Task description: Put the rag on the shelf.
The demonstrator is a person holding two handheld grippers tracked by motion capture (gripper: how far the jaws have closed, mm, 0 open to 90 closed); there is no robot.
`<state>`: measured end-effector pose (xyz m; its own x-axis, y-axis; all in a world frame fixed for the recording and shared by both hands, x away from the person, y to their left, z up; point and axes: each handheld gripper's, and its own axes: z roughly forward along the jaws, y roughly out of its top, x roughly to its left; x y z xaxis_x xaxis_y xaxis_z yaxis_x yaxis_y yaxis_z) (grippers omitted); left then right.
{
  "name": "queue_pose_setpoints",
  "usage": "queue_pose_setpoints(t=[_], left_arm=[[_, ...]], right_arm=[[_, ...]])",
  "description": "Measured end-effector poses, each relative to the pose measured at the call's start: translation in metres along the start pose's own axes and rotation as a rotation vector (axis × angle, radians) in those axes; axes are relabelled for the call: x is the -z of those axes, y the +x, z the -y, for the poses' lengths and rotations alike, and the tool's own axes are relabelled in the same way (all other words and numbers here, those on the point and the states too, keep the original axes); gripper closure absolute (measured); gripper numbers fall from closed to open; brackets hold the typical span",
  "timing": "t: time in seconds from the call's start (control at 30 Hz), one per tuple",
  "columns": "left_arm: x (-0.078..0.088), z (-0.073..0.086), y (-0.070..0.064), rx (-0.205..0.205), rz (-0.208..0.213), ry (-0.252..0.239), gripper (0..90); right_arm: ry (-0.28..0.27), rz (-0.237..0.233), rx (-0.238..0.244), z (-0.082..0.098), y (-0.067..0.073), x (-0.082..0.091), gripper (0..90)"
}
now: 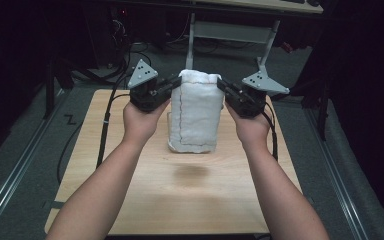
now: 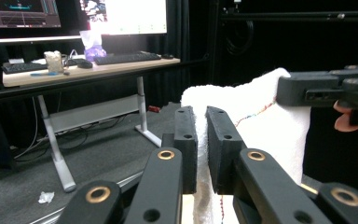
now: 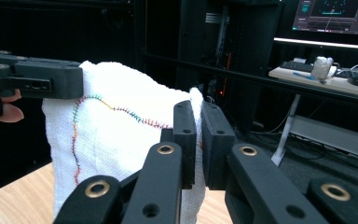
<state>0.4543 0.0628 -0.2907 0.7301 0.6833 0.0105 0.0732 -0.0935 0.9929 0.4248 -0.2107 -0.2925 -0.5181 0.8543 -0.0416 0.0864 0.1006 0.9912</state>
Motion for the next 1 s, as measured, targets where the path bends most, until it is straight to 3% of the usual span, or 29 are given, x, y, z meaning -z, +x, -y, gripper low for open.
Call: queue_pose_setpoints(t=[0.2,0.43,0.5,0.67,0.73,0.8,1.0], left_arm=[[-0.014,0.001,0.007,-0.013,-0.029,0.035,83.4],[-0.022,-0.008,0.015,-0.008,-0.033,0.026,83.4],[-0.024,-0.012,0.018,-0.023,-0.043,0.018,83.4],[-0.031,-0.016,0.021,-0.048,-0.061,0.025,83.3],[-0.034,-0.014,0.023,-0.025,-0.051,0.028,83.2],[-0.038,-0.012,0.025,-0.041,-0.069,0.034,83.2],[-0.044,-0.007,0.033,-0.029,-0.094,0.046,83.0]], right_arm=[[0.024,0.0,-0.037,-0.001,-0.01,-0.014,85.9],[0.029,-0.004,-0.076,0.001,-0.022,-0.031,85.9],[0.026,-0.008,-0.082,0.0,-0.024,-0.034,85.9],[0.034,0.005,-0.071,-0.003,-0.029,-0.043,85.9],[0.032,0.01,-0.066,-0.003,-0.031,-0.047,85.8],[0.043,0.015,-0.06,-0.003,-0.033,-0.051,85.8],[0.069,0.02,-0.044,-0.002,-0.036,-0.066,85.8]])
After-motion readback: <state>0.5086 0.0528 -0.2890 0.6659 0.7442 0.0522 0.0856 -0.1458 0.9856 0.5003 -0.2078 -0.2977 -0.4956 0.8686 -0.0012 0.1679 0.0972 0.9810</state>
